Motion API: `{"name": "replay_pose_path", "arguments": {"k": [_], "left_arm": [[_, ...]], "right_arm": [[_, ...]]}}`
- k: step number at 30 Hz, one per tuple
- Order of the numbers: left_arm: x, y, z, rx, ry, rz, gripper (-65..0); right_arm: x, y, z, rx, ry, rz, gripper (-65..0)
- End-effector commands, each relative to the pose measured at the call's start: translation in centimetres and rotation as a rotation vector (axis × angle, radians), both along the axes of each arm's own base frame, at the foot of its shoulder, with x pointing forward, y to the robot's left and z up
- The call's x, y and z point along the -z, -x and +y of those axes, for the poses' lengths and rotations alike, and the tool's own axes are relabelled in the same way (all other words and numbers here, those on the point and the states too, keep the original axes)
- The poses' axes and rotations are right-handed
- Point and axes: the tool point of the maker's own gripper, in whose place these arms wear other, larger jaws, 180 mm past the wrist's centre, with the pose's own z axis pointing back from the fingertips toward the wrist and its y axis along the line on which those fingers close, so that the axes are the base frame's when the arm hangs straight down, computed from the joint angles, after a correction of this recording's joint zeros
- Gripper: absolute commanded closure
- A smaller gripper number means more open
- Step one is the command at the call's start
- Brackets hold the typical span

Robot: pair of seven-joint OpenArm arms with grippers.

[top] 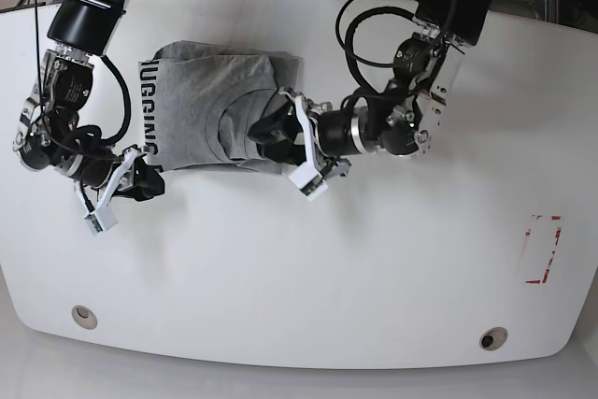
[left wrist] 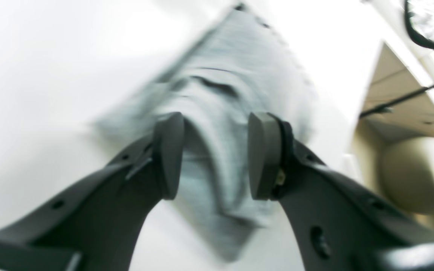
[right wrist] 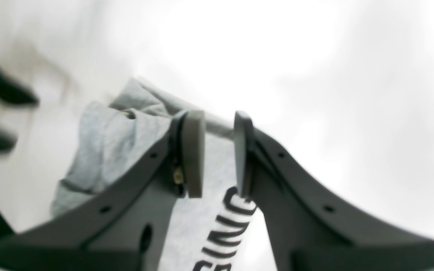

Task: Layout the t-shirt on the table in an organized manner, then fold the t-shirt properly
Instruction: 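Fold the bundle over with both grippers and press it flat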

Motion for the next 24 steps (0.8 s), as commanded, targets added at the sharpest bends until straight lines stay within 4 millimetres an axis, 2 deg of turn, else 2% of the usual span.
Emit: {"name": "replay_pose_path", "arguments": {"k": [1,8,11,16,19,24], "left_arm": [[-1.1,0.8,-1.7,0.034,0.046,-0.014,-25.0],[0.0,3.2,-3.1,0.100,0.036,0.018,-25.0],[0.6,3.6,-3.3,0.116,0.005,0.010,-25.0],[3.8,4.4,-3.1,0.150,-0.114,0.021,-25.0],[6.7,5.0,-2.5,0.166,-0.196,0.049,-25.0],[9.3,4.1,-2.0,0.221,-0.267,0.020,-25.0]], "right_arm": [[-0.4,-0.8,0.4,-0.027,0.045,-0.037,-13.0],[3.0,0.4,1.4,-0.057,0.139,-0.003,-13.0],[4.2,0.9,1.6,-0.065,0.182,-0.002,-13.0],[6.2,1.7,1.4,-0.056,0.256,0.001,-13.0],[7.0,2.2,1.1,-0.050,0.294,0.003,-12.7],[8.0,3.3,1.1,-0.051,0.299,0.009,-12.4]]}}
